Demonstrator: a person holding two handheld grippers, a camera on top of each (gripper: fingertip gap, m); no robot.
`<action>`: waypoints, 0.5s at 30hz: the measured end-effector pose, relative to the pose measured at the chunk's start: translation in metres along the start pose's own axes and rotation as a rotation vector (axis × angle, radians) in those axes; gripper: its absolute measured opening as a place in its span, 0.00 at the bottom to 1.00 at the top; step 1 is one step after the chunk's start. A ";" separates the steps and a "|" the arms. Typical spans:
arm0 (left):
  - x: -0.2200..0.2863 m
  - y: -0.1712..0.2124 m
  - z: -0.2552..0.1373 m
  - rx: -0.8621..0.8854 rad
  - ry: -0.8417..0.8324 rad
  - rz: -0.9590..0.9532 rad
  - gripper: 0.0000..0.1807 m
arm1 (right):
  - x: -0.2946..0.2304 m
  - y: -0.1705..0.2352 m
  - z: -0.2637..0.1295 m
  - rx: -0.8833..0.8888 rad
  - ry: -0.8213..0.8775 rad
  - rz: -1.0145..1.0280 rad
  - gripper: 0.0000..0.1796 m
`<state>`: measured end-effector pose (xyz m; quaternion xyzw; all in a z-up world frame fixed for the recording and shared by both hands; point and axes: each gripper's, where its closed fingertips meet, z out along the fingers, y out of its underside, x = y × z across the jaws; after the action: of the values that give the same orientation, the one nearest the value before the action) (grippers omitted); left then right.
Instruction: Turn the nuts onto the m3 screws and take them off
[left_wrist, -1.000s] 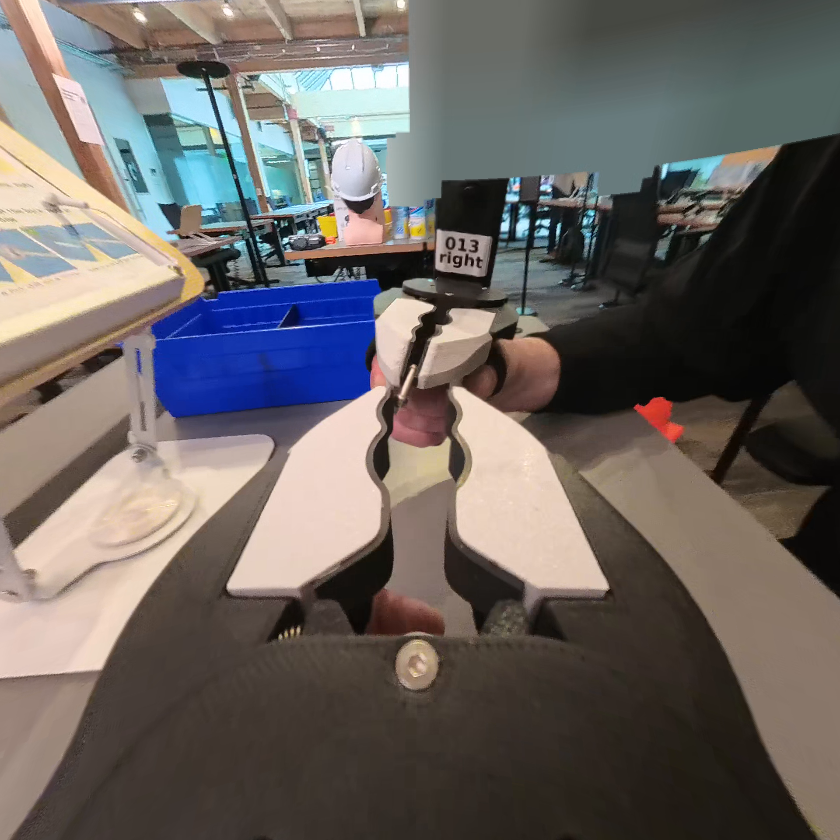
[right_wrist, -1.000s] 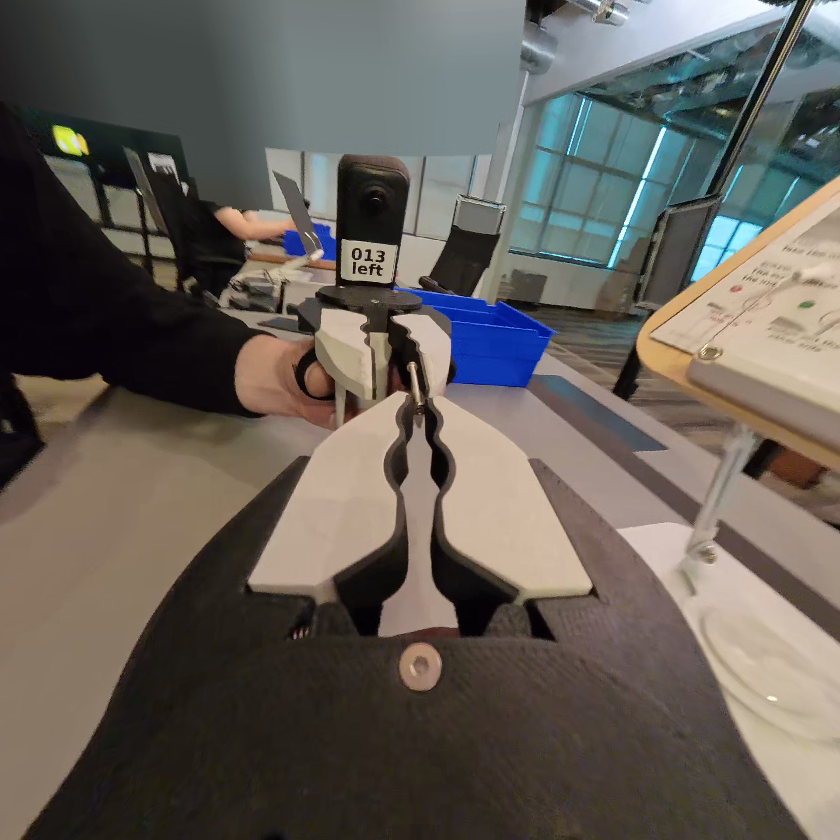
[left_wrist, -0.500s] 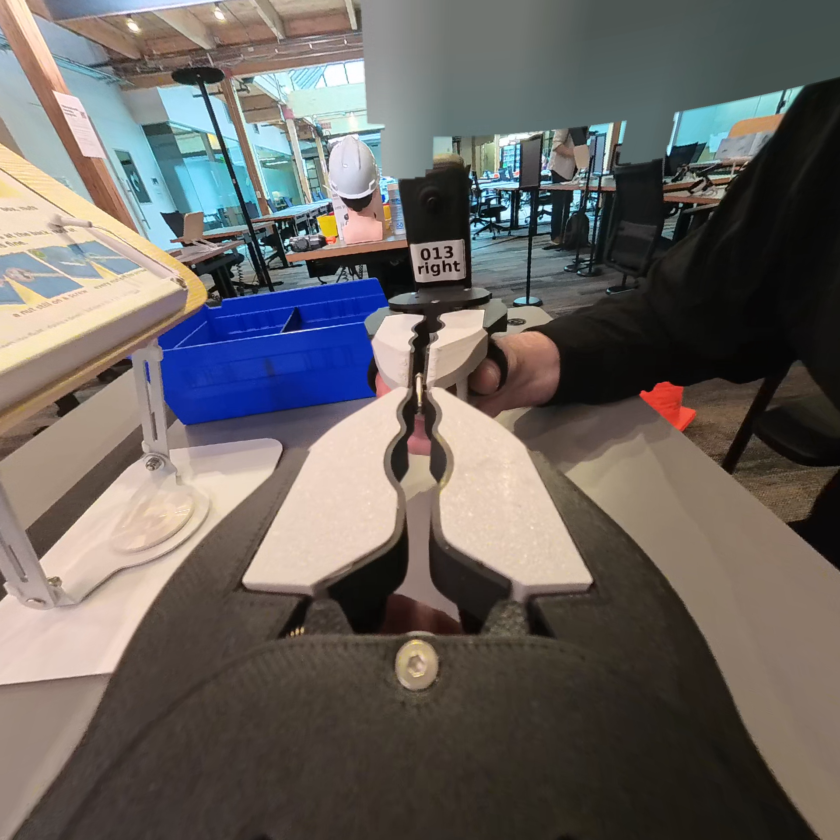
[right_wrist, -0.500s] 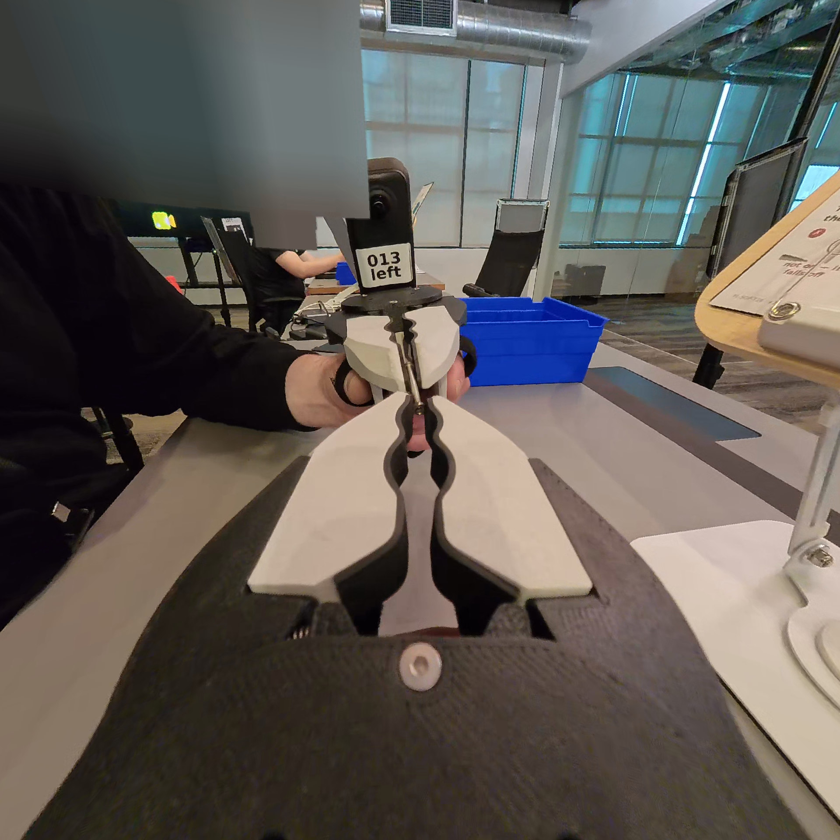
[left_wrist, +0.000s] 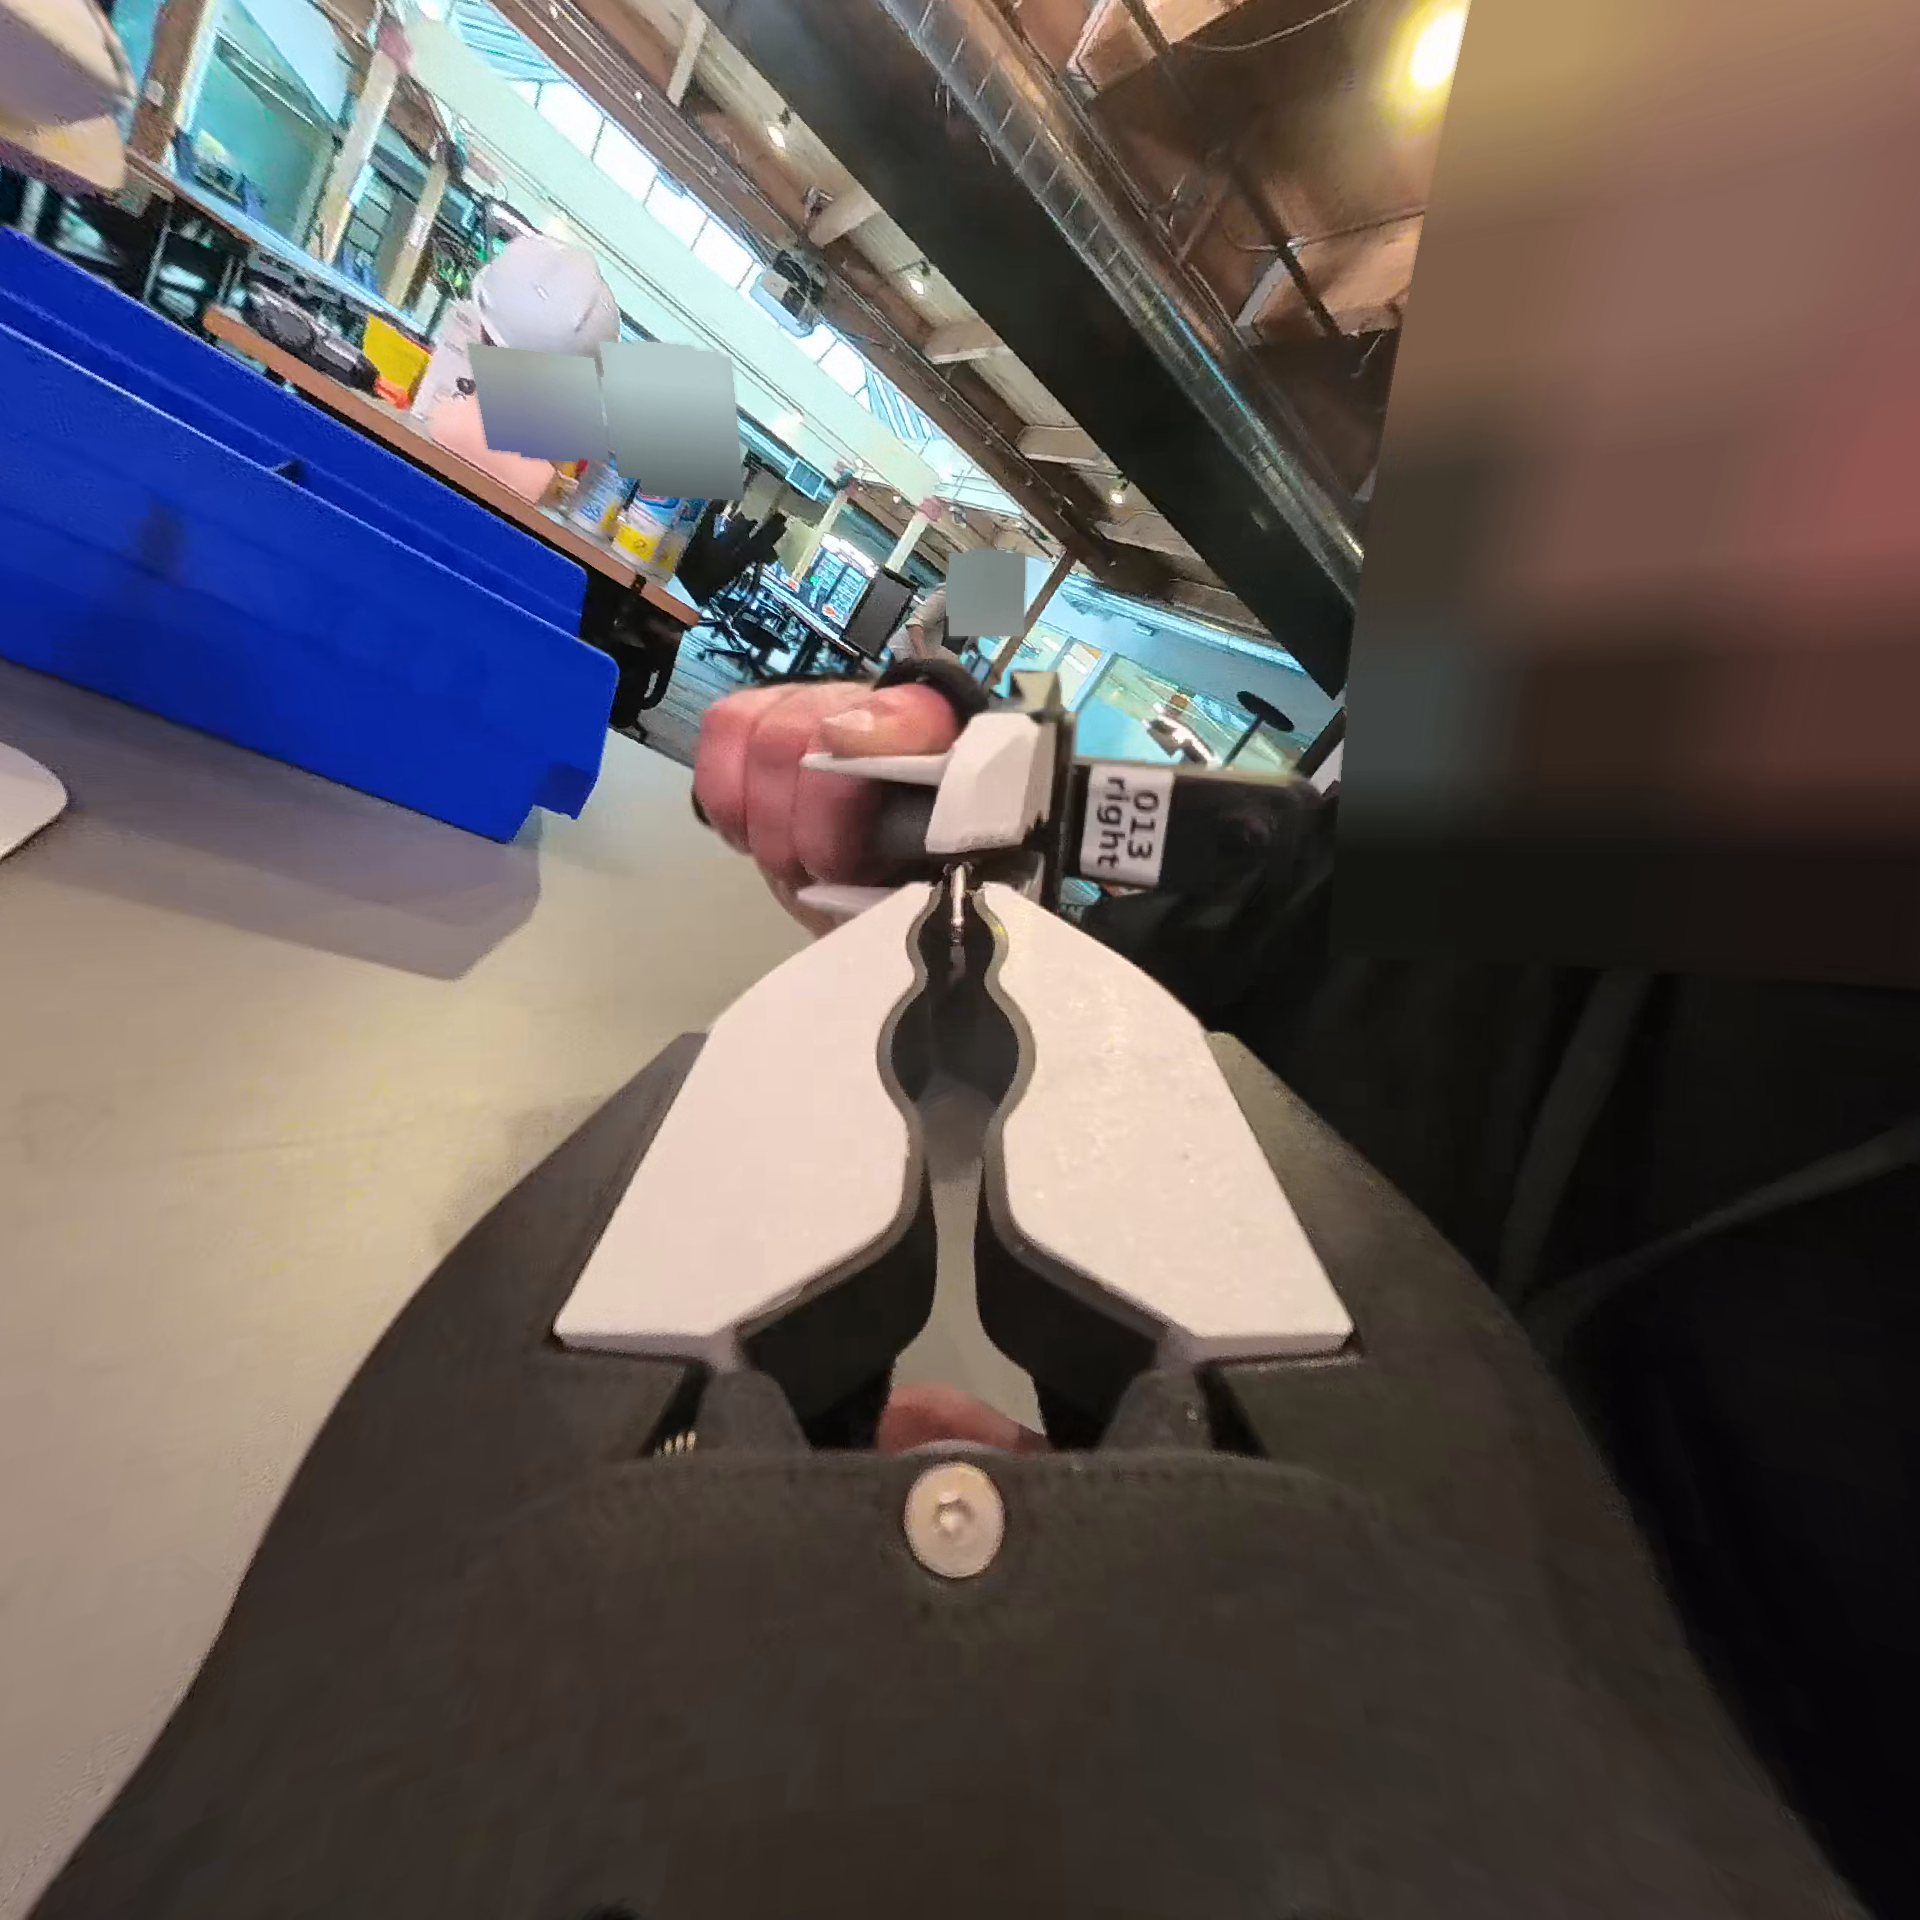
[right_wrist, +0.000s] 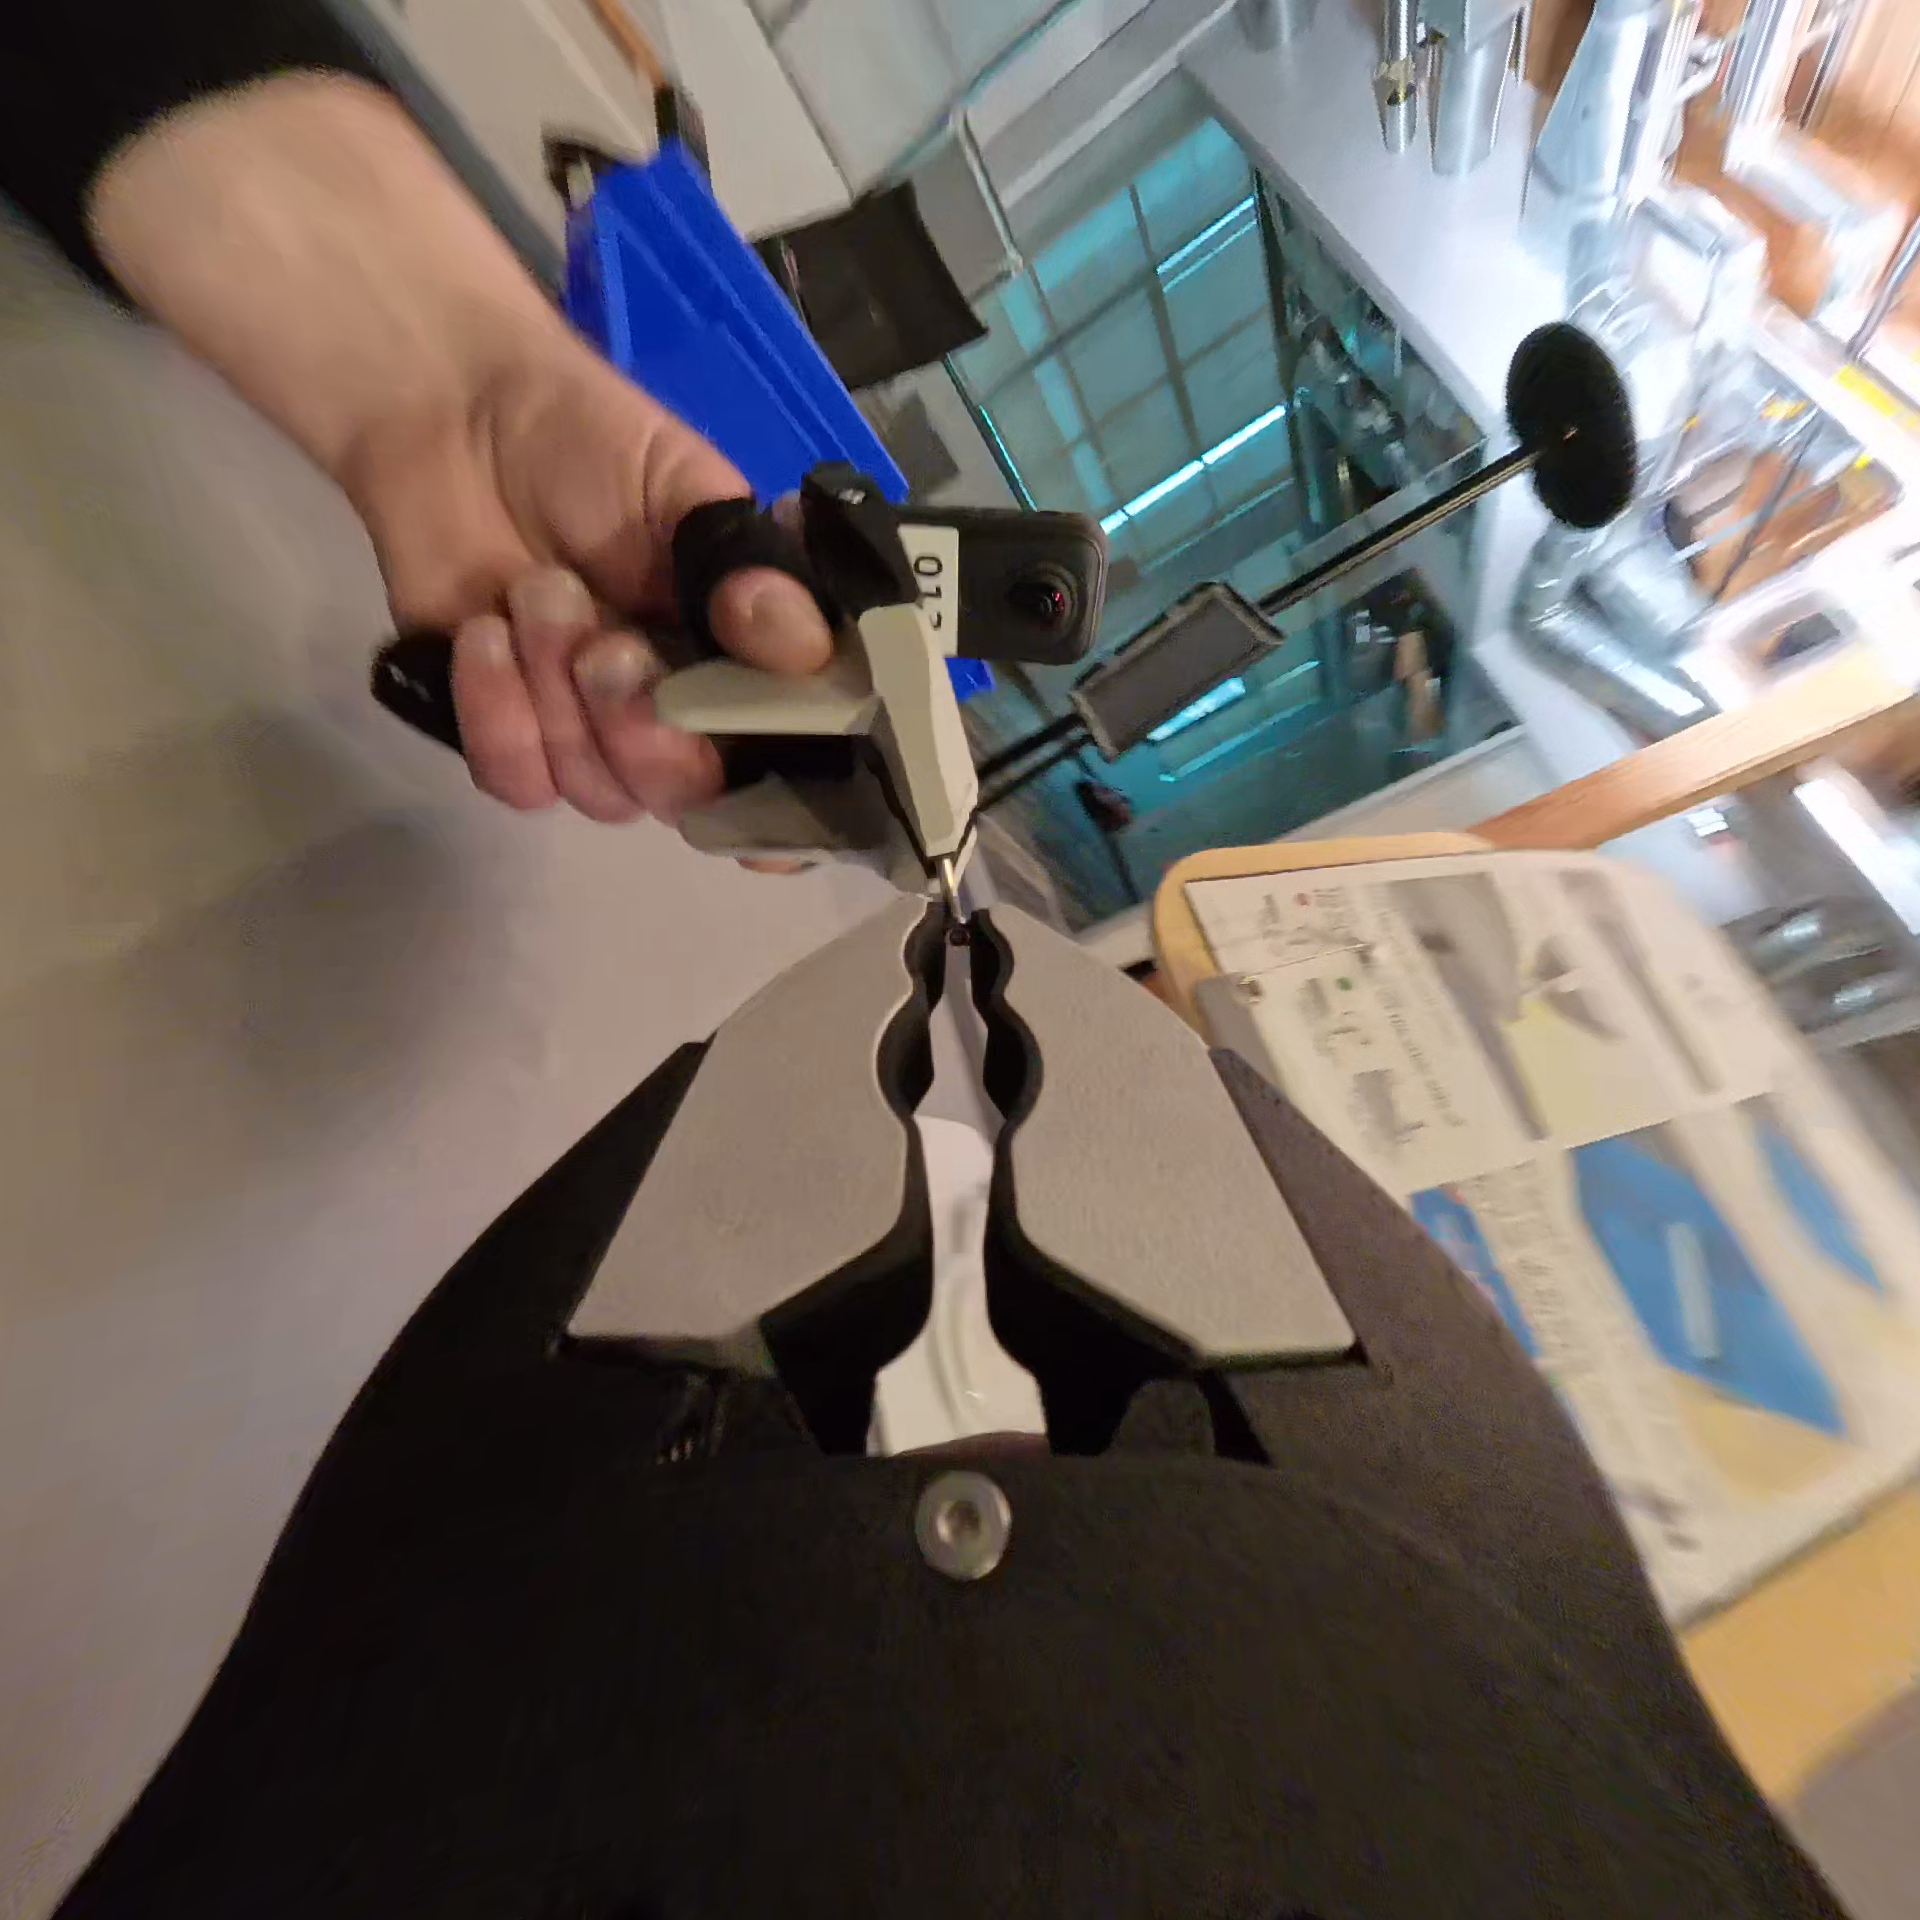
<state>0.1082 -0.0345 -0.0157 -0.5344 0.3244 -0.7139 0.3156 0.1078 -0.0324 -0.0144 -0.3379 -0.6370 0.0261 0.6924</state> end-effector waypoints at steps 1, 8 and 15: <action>0.001 0.000 0.000 0.004 0.010 -0.011 0.01 | 0.000 0.000 0.000 -0.024 0.022 -0.080 0.03; -0.001 0.000 0.001 0.043 0.037 -0.047 0.01 | -0.001 0.000 -0.001 -0.014 0.015 -0.055 0.02; -0.003 -0.003 0.004 -0.023 -0.111 0.218 0.19 | -0.001 0.001 0.000 0.110 -0.104 0.381 0.03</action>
<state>0.1121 -0.0311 -0.0145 -0.5384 0.3705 -0.6409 0.4027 0.1083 -0.0325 -0.0158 -0.4119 -0.5940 0.2086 0.6587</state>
